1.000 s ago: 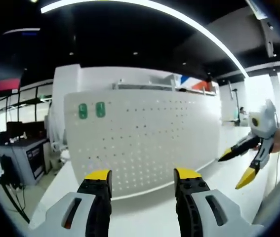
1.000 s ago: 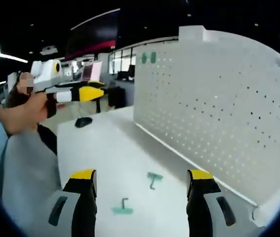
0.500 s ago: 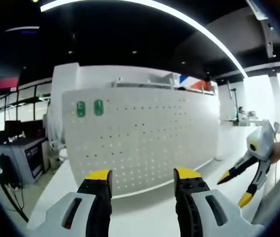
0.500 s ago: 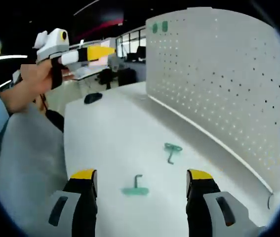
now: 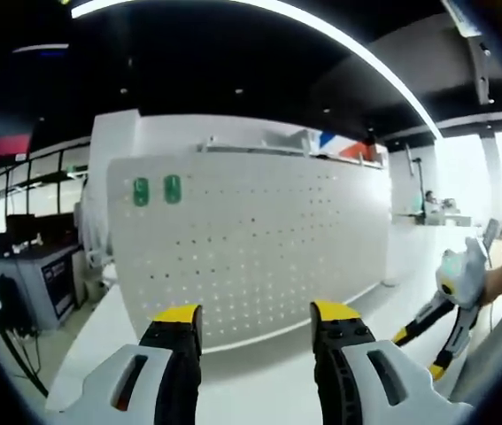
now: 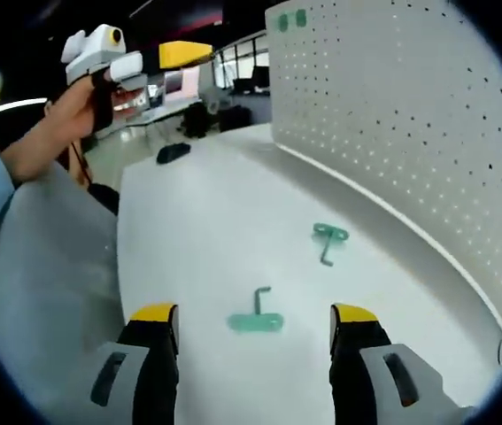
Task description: Insert the hook assembly into the mounting plate slot until the hook locks in place.
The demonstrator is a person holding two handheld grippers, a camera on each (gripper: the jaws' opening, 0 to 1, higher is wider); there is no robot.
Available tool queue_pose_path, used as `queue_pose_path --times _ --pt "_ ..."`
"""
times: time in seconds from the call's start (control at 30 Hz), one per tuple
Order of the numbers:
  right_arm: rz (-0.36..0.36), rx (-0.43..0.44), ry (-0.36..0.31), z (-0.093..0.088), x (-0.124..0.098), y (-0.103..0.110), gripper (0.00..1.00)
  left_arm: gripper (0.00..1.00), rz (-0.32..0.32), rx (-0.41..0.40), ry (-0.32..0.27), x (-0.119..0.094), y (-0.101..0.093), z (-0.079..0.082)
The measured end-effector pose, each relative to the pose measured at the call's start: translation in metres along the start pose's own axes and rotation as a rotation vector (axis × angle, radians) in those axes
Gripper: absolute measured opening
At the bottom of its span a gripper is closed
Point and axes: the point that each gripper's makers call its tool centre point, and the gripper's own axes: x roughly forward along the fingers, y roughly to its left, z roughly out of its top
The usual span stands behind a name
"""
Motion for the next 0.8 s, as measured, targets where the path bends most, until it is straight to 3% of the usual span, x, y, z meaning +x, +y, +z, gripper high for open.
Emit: queue_pose_path --times 0.43,0.8 --pt "0.011 0.029 0.022 -0.006 0.006 0.000 0.50 0.49 -0.009 -0.015 0.005 0.001 -0.002 -0.002" --pt "0.007 0.033 0.042 -0.011 0.013 -0.001 0.44 0.48 -0.016 -0.024 0.006 0.002 -0.003 -0.002"
